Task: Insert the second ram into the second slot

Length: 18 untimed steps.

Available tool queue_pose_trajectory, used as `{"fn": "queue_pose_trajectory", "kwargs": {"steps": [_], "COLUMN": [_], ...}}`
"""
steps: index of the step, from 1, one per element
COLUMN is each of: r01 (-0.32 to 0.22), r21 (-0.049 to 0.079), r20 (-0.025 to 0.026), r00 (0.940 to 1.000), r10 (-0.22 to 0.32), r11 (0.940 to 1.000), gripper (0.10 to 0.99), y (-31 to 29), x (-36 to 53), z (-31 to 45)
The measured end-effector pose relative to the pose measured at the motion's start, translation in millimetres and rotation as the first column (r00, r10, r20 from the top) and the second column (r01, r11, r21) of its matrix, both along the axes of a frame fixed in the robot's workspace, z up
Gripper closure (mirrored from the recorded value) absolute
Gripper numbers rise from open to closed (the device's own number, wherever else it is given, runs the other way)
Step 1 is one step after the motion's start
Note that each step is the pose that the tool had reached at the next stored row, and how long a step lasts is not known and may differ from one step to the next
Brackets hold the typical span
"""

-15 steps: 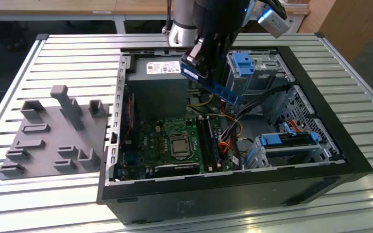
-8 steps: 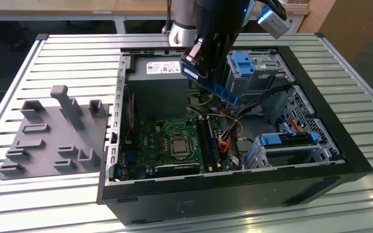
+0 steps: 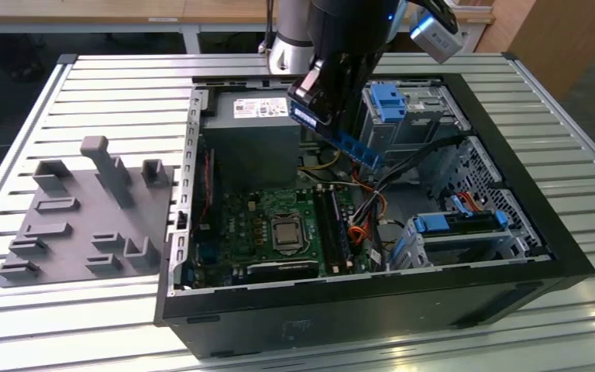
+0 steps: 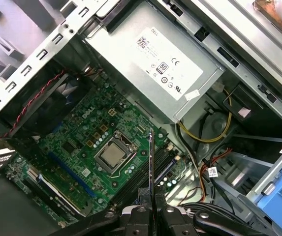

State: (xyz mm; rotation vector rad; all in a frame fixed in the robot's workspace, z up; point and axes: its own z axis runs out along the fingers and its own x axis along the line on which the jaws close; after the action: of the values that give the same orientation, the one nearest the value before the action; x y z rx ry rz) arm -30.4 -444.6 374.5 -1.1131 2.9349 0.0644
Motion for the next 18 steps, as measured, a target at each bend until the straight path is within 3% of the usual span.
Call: {"fn": "queue_pose_trajectory", "kwargs": {"steps": [18], "r01": [0.058], "r21": [0.000], "r20": [0.0000], "r00": [0.9983], "r10": [-0.058], "r11": [0.9983], "gripper": [0.949], "y": [0.0], "x": [0.0], "z": [-0.4]}}
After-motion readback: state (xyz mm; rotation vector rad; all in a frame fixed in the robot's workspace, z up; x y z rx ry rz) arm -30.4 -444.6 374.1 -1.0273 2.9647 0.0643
